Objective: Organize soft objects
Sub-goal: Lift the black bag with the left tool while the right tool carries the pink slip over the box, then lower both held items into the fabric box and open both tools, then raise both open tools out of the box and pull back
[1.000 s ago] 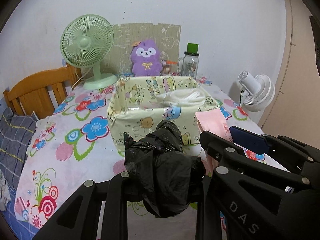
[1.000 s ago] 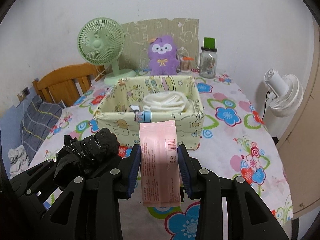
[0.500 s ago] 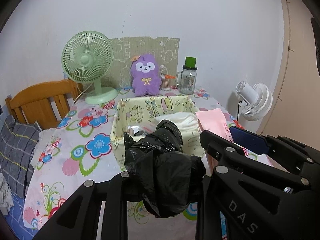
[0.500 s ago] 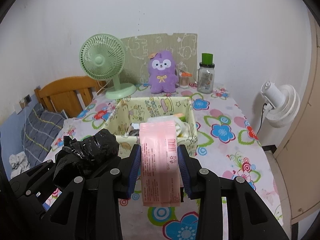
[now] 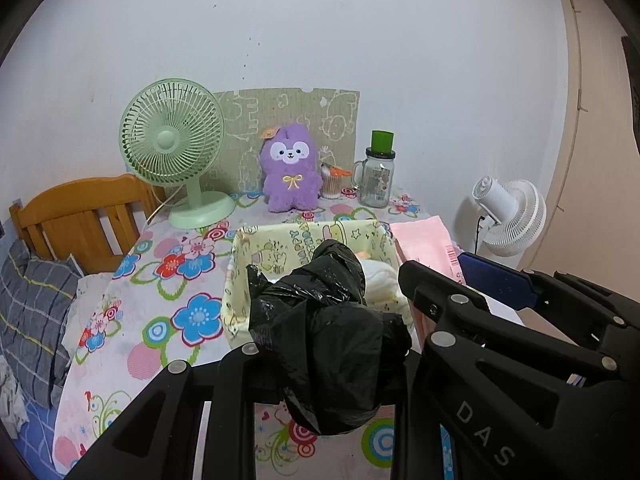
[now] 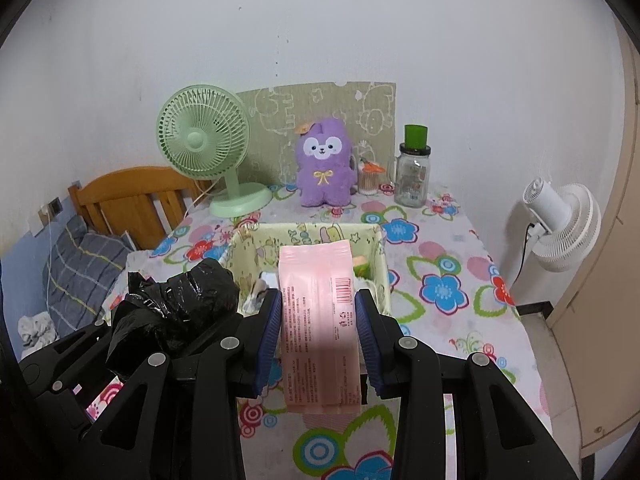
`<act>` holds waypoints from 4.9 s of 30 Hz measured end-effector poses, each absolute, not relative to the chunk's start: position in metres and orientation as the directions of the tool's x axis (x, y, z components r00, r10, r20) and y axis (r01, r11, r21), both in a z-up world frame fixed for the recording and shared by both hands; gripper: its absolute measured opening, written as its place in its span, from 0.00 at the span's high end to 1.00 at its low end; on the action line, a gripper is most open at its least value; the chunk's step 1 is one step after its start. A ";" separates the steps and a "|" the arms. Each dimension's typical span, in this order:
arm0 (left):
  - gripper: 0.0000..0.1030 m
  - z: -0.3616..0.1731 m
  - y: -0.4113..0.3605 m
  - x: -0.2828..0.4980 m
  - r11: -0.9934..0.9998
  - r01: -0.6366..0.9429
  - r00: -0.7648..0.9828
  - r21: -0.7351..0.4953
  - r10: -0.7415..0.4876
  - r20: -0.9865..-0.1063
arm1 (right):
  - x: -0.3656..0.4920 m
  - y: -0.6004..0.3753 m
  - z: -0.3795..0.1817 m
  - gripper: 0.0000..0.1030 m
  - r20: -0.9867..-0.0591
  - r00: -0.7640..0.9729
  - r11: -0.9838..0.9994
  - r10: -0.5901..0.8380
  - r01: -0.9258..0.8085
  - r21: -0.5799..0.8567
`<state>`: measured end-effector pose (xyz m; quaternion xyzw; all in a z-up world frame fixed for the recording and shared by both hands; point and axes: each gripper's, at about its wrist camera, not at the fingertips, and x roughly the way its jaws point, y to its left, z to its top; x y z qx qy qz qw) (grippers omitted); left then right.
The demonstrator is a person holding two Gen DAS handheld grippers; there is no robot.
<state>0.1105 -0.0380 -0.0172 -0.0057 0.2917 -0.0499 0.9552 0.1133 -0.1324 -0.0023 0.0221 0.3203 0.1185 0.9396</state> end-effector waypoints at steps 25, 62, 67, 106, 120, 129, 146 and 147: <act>0.75 -0.015 -0.031 0.169 0.996 0.075 0.823 -0.039 -0.084 -0.562 | 0.171 -0.125 0.000 0.60 -0.601 0.759 0.967 0.251 -0.226 0.118; 0.35 -0.054 -0.016 0.235 0.997 0.065 0.760 -0.029 -0.069 -0.646 | 0.250 -0.110 -0.040 0.61 -0.672 0.701 0.969 0.239 -0.216 0.120; 0.27 -0.054 -0.009 0.233 0.999 0.049 0.760 -0.020 -0.050 -0.648 | 0.252 -0.100 -0.041 0.61 -0.672 0.691 0.961 0.266 -0.245 0.128; 0.05 -0.060 0.006 0.220 1.000 0.009 0.745 -0.025 -0.023 -0.666 | 0.242 -0.087 -0.049 0.17 -0.704 0.659 0.957 0.265 -0.267 0.110; 0.01 -0.053 -0.015 0.210 0.999 0.023 0.752 -0.032 -0.038 -0.659 | 0.224 -0.128 -0.045 0.15 -0.697 0.679 0.972 0.230 -0.199 0.127; 0.00 -0.048 -0.024 0.200 0.999 0.021 0.758 -0.026 -0.033 -0.651 | 0.210 -0.153 -0.043 0.11 -0.686 0.696 0.977 0.212 -0.159 0.140; 0.00 -0.035 -0.021 0.162 1.000 0.013 0.788 -0.020 -0.023 -0.615 | 0.172 -0.181 -0.034 0.11 -0.661 0.728 0.983 0.184 -0.121 0.140; 0.00 -0.034 -0.020 0.159 1.000 0.013 0.791 -0.020 -0.023 -0.612 | 0.169 -0.181 -0.032 0.11 -0.657 0.732 0.983 0.182 -0.120 0.139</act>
